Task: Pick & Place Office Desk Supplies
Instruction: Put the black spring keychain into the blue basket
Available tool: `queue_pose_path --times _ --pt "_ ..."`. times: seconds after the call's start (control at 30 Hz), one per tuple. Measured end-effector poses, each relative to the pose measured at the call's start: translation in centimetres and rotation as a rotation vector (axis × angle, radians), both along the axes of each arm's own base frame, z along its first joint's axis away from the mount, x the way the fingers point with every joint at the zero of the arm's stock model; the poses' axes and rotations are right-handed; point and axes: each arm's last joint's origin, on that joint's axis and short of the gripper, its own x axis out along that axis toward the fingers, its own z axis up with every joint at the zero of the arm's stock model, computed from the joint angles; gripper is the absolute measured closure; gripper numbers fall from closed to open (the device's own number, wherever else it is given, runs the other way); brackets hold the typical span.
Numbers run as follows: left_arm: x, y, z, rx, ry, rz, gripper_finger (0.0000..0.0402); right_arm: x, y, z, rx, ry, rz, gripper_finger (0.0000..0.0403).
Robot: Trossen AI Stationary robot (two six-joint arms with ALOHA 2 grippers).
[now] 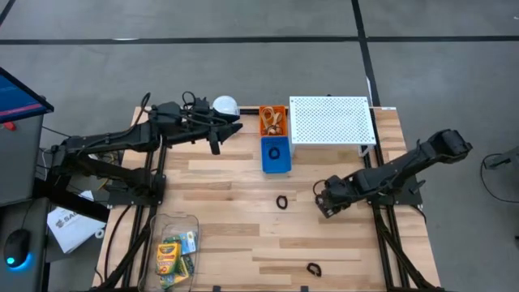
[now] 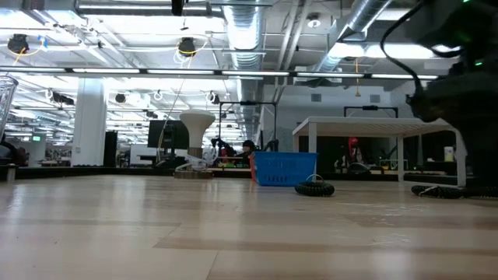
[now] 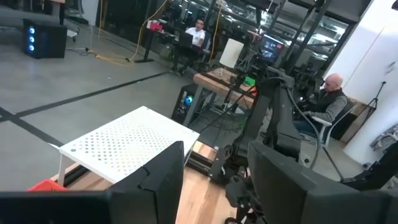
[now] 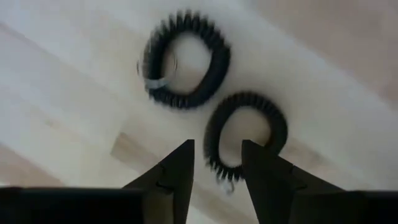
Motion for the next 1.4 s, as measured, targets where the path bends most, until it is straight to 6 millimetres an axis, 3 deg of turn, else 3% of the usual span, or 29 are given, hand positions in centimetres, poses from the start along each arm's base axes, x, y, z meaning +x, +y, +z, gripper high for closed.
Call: queue_pose_path --times 0.33,0.57,0.77,0.9,1.07,1.2,1.4 --pt "0.3 0.1 -0.2 -0.016 -0.002 0.007 0.0229 0.6 1.8 -2.3 -0.050 0.067 0.040 0.0267" --pt "0.5 0.1 -0.3 -0.039 -0.002 0.007 0.0229 1.2 2.0 -2.8 -0.090 0.135 0.077 0.0305" --pt "0.3 0.1 -0.5 -0.050 0.026 0.007 0.0229 2.0 1.9 -0.4 -0.098 0.033 0.120 0.0388" --pt "0.4 -0.5 -1.0 -0.082 0.068 -0.013 0.0229 2.1 2.4 2.3 -0.055 -0.029 0.145 0.0384" --pt "0.4 -1.6 -1.7 -0.089 0.144 -0.035 0.0229 3.8 2.7 7.6 -0.078 -0.365 0.201 0.0396" --pt "0.4 -2.2 -2.0 -0.083 0.173 -0.018 0.0229 5.8 1.3 10.6 -0.118 -0.624 0.209 0.0398" --pt "0.5 -2.9 -2.0 -0.075 0.177 -0.012 0.0229 9.3 -3.0 10.9 -0.197 -0.796 0.187 0.0398"
